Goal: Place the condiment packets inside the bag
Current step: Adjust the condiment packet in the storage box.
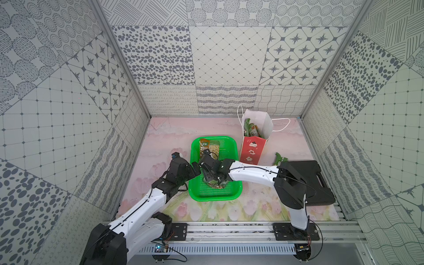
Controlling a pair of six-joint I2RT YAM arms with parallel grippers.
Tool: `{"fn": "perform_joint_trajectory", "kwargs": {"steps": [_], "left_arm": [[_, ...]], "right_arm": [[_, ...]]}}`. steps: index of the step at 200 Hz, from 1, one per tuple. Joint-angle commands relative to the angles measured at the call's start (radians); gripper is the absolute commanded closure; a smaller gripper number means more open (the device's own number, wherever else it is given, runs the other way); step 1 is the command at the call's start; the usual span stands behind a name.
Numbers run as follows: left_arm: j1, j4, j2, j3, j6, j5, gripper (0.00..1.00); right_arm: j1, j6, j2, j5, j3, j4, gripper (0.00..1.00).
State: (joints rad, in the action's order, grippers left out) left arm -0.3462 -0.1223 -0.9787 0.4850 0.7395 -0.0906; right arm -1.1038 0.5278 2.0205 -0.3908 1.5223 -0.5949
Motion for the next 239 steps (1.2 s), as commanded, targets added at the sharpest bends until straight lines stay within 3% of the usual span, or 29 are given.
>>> {"fn": "perform_joint_trajectory", "kwargs": {"steps": [1,51,150,239], "left_arm": [[0.008,0.043,0.002,-0.002,0.025,0.012,0.01],[0.014,0.059,-0.012,-0.013,0.046,0.02,0.01],[0.013,0.062,-0.035,-0.006,0.041,0.019,0.01],[0.014,0.064,-0.03,-0.006,0.031,0.023,0.05]], "right_arm": [[-0.01,0.004,0.049,-0.076,0.051,-0.086,0.32],[-0.013,0.016,0.137,-0.059,0.091,-0.096,0.3],[-0.025,0.044,0.029,-0.399,0.085,-0.293,0.31],[-0.023,-0.019,-0.017,-0.496,0.096,-0.322,0.35]]}}
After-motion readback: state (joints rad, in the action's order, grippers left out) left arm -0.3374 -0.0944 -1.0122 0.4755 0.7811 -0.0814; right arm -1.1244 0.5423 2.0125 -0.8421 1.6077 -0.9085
